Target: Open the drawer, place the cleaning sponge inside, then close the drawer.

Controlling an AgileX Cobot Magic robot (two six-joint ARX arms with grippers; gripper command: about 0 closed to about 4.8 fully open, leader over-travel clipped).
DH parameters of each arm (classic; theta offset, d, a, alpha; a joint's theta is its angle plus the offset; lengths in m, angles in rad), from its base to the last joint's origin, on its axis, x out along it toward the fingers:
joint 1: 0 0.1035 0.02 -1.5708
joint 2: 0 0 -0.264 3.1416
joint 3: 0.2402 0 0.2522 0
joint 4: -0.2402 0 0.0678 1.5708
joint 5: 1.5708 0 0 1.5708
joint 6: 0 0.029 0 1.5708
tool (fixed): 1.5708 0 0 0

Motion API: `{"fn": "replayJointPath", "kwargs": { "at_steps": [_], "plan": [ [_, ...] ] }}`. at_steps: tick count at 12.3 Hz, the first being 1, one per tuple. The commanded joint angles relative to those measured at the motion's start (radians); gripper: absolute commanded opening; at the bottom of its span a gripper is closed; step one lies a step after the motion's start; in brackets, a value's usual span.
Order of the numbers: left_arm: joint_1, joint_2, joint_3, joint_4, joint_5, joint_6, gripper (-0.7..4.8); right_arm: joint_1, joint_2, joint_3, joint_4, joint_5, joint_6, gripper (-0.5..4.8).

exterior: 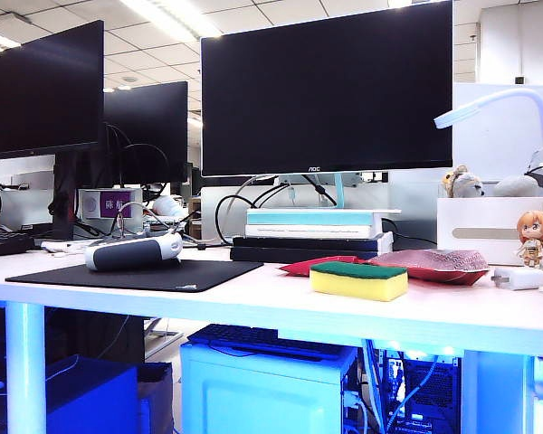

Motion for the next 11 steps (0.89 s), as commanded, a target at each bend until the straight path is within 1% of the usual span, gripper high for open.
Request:
{"fn": "replayJointPath", "kwargs": {
  "at_steps": [1,3,7,8,9,10,11],
  "plan": [
    [-0.055,0.009,0.005,-0.041,0.018,0.027,-0.05,-0.050,-0.017,-0.028,0.023,-0.002,0.008,-0.02],
    [-0.116,0.016,0.005,-0.060,0.018,0.026,-0.05,-0.073,-0.019,-0.071,0.031,-0.016,0.010,-0.01],
    [-0.180,0.016,0.005,-0.093,0.016,0.026,-0.06,-0.074,-0.038,-0.170,0.035,-0.029,0.063,-0.01],
    [-0.180,0.016,0.005,-0.109,0.017,0.026,-0.05,-0.087,-0.055,-0.212,0.037,-0.029,0.162,-0.02],
    [-0.180,0.016,0.005,-0.114,0.017,0.026,-0.05,-0.100,-0.073,-0.237,0.044,-0.026,0.218,-0.01],
    [-0.180,0.016,0.005,-0.118,0.017,0.026,-0.05,-0.115,-0.101,-0.266,0.050,0.000,0.267,-0.02],
    [-0.180,0.016,0.005,-0.115,0.016,0.027,-0.05,-0.171,-0.198,-0.369,0.122,0.061,0.385,-0.02]
  ]
}}
